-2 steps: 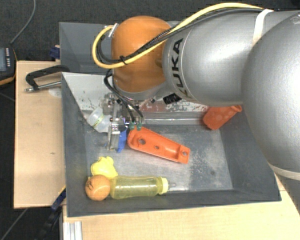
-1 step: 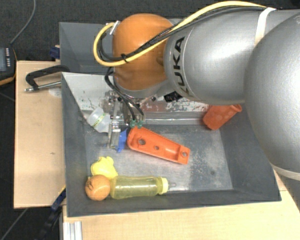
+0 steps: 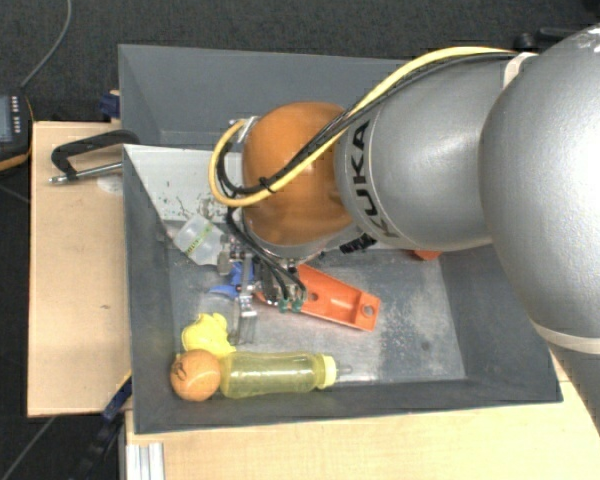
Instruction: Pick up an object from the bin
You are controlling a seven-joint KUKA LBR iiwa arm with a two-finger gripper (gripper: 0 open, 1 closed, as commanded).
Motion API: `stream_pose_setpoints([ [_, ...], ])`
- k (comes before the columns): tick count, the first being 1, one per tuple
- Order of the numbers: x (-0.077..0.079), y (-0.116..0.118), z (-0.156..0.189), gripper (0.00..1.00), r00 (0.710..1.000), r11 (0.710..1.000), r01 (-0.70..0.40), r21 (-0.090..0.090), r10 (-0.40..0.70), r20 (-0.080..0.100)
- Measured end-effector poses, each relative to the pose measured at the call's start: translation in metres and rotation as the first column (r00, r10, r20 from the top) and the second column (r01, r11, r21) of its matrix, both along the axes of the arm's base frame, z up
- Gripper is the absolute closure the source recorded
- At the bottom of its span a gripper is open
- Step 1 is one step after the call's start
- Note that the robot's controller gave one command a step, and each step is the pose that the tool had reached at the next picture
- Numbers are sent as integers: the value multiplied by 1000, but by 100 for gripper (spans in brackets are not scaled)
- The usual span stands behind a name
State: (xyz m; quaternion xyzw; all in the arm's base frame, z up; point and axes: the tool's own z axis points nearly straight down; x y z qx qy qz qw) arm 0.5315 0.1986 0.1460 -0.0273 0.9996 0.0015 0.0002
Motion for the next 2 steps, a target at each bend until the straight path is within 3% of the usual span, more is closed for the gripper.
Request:
stream_pose_setpoints([
  [1, -20, -19, -27, 0, 999, 999, 45, -1, -45, -5],
  [2, -13, -45, -48, 0, 991, 991, 134, 2, -134, 2],
])
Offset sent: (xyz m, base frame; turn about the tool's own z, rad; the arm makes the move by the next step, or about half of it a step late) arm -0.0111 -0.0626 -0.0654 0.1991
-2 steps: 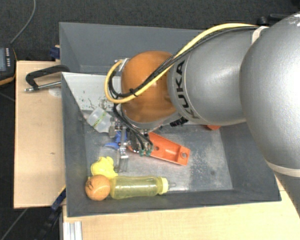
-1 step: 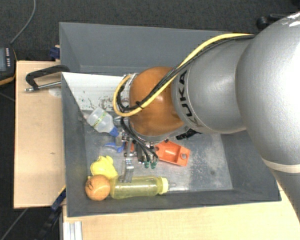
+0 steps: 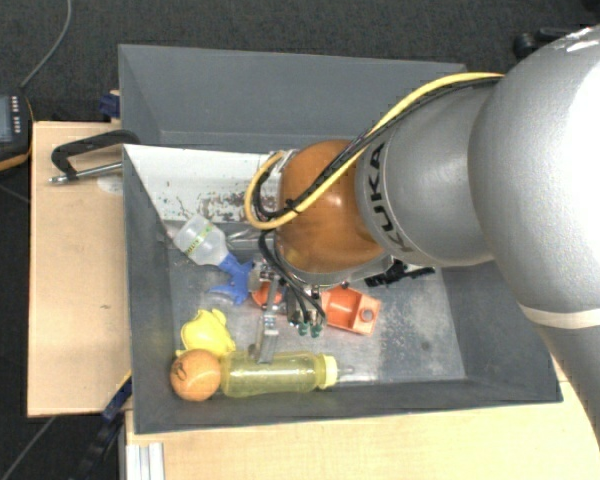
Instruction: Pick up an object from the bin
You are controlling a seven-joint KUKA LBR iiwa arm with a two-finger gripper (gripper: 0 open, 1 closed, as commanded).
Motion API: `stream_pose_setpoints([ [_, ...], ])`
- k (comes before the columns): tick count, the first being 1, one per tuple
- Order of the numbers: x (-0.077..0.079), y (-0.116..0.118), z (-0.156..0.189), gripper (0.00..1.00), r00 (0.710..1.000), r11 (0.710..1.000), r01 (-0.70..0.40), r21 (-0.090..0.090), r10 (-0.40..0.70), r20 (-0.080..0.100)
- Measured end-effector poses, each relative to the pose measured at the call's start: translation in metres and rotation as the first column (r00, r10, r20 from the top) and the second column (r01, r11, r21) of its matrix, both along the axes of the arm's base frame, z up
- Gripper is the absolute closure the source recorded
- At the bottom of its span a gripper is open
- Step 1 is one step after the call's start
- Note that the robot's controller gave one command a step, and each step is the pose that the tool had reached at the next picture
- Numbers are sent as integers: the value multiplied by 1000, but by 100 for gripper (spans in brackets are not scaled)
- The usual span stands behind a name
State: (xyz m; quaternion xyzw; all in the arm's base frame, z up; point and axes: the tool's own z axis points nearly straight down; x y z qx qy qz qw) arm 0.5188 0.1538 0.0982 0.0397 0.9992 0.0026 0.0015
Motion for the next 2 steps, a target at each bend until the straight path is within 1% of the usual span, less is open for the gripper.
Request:
stream_pose_setpoints([
  [1, 24, -13, 0, 0, 975, 975, 223, -1, -223, -3],
  [2, -5, -72, -26, 100, 979, 979, 204, 5, -204, 8],
])
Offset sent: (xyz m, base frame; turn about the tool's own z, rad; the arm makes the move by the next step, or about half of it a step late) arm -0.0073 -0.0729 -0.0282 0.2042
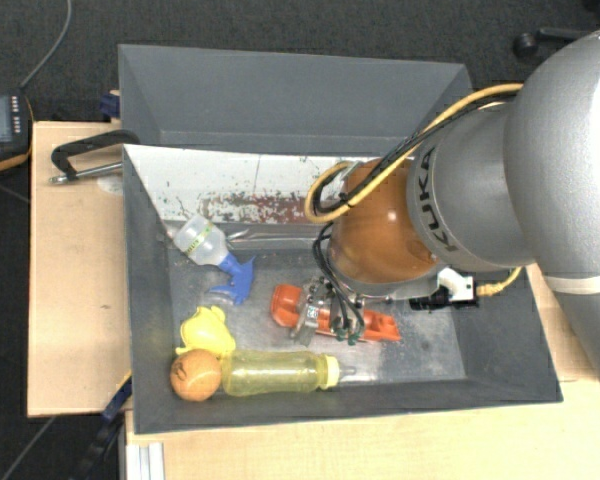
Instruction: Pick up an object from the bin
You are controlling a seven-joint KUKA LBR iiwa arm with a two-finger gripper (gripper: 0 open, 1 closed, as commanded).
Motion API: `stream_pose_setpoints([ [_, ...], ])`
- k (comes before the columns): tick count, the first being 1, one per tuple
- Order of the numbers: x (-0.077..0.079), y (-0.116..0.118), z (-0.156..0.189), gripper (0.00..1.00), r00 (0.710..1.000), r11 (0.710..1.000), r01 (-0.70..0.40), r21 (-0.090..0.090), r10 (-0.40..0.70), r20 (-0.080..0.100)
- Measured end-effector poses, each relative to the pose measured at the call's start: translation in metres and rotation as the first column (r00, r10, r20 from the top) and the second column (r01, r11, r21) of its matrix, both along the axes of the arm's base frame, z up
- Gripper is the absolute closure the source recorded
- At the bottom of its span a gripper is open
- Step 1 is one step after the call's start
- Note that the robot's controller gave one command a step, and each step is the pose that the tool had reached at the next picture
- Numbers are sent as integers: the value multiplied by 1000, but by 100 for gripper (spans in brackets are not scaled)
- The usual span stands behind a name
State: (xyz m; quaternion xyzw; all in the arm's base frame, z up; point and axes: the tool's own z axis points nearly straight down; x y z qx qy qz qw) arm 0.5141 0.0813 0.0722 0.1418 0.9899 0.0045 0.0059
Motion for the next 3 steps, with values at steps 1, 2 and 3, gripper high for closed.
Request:
stream_pose_setpoints([
  [1, 0, 0, 0, 100, 1000, 1000, 0, 0, 0, 0],
  [2, -6, 3, 4, 100, 1000, 1000, -10, 0, 10, -2],
  [3, -9, 5, 3, 100, 999, 999, -47, 0, 47, -2],
])
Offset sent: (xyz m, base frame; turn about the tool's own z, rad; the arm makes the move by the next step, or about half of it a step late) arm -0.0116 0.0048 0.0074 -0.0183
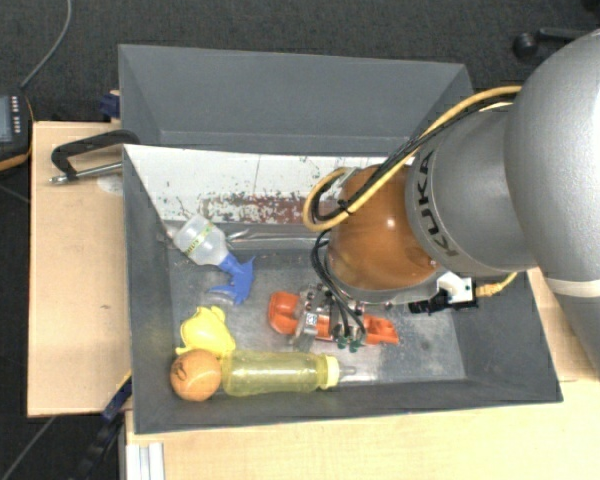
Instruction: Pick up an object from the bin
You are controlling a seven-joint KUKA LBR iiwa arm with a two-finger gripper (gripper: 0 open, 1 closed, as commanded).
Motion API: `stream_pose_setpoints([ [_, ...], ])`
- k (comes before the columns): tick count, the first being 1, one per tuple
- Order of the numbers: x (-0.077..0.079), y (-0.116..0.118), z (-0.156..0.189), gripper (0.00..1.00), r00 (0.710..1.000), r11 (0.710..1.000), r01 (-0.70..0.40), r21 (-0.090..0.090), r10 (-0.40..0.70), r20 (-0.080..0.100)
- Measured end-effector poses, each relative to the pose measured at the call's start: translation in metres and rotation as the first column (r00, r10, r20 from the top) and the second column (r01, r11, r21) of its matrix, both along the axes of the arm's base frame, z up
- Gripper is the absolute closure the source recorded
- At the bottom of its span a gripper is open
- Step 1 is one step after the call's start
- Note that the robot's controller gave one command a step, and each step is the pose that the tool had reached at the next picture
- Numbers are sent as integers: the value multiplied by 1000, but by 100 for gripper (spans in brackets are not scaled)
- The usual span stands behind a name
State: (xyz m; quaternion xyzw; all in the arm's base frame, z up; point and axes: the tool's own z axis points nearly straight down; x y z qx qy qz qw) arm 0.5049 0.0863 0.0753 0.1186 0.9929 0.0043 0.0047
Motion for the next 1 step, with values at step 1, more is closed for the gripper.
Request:
stream_pose_setpoints([
  [1, 0, 0, -2, 100, 999, 999, -52, 0, 52, 8],
])
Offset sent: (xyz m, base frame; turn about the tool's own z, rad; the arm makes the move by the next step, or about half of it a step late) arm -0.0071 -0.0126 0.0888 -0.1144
